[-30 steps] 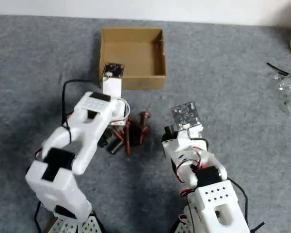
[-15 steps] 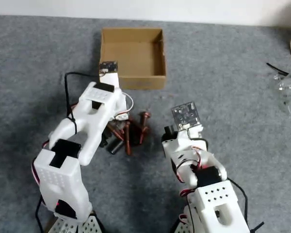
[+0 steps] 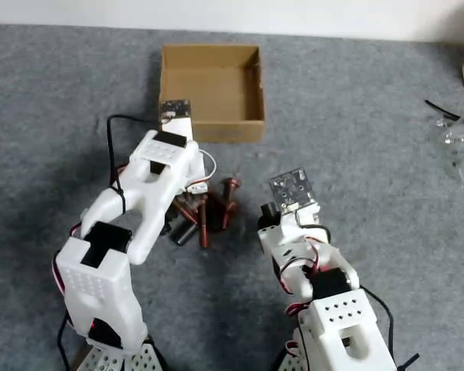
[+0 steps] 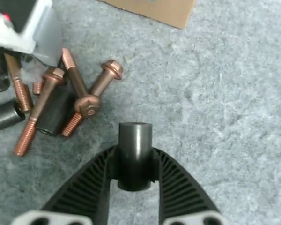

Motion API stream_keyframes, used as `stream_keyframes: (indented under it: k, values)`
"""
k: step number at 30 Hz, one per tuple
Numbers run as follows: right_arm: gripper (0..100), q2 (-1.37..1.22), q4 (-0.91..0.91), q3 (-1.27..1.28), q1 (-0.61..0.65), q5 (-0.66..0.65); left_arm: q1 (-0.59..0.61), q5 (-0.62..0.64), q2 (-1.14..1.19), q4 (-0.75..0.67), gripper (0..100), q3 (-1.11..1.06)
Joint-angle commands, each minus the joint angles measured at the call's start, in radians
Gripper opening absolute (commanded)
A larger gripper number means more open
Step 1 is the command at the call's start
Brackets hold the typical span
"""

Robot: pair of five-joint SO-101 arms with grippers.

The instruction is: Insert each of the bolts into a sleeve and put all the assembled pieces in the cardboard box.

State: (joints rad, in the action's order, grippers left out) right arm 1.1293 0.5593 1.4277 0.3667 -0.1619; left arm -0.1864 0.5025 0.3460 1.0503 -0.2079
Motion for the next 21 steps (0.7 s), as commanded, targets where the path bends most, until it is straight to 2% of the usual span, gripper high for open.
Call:
stream_keyframes:
  k: [1, 5, 10, 14, 21]
  values:
    - [0.3, 0.027, -0.038, -0.01, -0.016, -0.014, 0.025, 0.031, 0.002, 0.012, 13, 0.019]
    - [0.3, 0.027, -0.039, -0.01, -0.016, -0.014, 0.025, 0.15, 0.004, 0.012, 13, 0.019]
    - [0.3, 0.027, -0.039, -0.01, -0.016, -0.014, 0.025, 0.158, 0.004, 0.012, 12, 0.015]
    - [0.3, 0.027, -0.039, -0.008, -0.016, -0.015, 0.045, 0.158, 0.004, 0.012, 0, 0.016]
    - [0.4, 0.027, -0.039, -0.008, -0.015, -0.015, 0.054, 0.157, -0.004, 0.012, 1, 0.019]
